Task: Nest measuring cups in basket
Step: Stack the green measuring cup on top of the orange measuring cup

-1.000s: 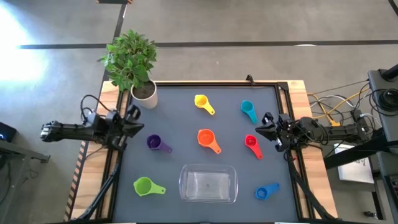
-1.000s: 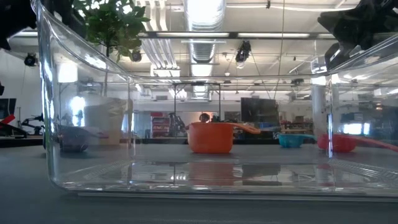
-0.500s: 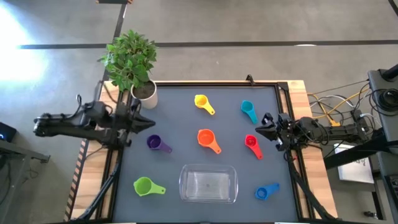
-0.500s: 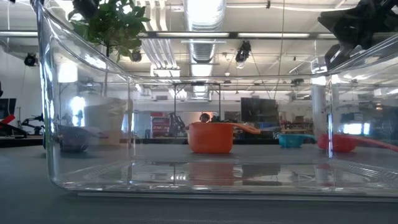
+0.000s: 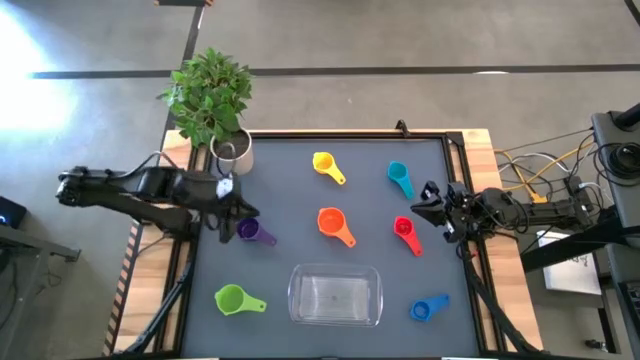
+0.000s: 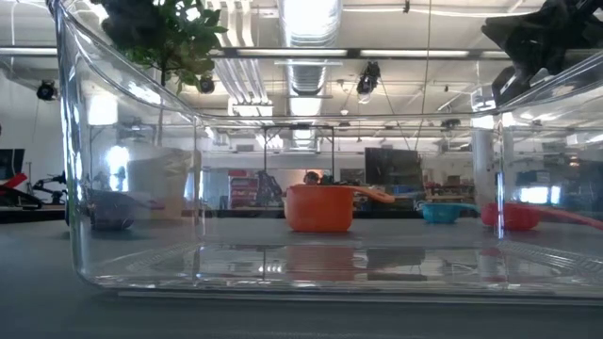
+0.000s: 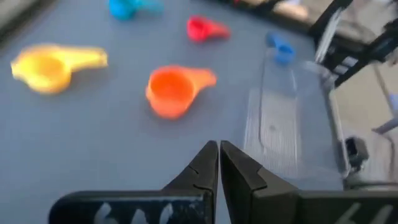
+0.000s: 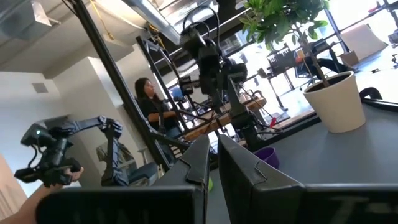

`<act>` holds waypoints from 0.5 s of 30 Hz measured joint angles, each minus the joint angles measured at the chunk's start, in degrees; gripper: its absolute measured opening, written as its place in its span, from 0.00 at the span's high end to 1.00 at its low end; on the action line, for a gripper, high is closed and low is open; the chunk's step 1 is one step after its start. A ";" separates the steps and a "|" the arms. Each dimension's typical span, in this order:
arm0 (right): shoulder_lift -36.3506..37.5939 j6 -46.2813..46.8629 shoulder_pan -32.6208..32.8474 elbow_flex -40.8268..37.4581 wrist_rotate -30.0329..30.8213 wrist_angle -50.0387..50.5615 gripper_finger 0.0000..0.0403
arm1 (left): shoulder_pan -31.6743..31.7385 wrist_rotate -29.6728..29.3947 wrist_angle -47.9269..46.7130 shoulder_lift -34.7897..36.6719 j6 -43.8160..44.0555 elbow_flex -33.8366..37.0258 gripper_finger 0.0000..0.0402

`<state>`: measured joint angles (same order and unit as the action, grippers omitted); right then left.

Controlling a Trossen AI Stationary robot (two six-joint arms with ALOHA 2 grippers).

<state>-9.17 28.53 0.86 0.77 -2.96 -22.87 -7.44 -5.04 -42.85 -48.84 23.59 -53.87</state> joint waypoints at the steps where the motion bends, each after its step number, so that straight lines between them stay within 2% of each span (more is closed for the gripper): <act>1: 0.00 0.00 0.00 -0.02 0.00 0.00 0.94 | -1.22 -0.33 -0.64 -0.38 2.01 0.31 1.00; 5: 0.00 0.00 -0.02 -0.02 0.01 -0.27 0.94 | -7.26 -1.83 -1.18 -1.25 8.02 2.13 1.00; 11: 0.02 -0.08 -0.02 -0.02 0.29 -0.59 0.94 | -17.60 -10.13 -5.01 -2.79 16.89 3.42 1.00; 15: 0.02 -0.07 -0.02 -0.02 0.33 -0.61 0.94 | -22.04 -13.84 -5.96 -3.90 22.71 5.05 1.00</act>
<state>-9.15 28.47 0.84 0.76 -2.63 -23.49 -29.48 -18.88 -48.81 -52.74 46.30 -48.82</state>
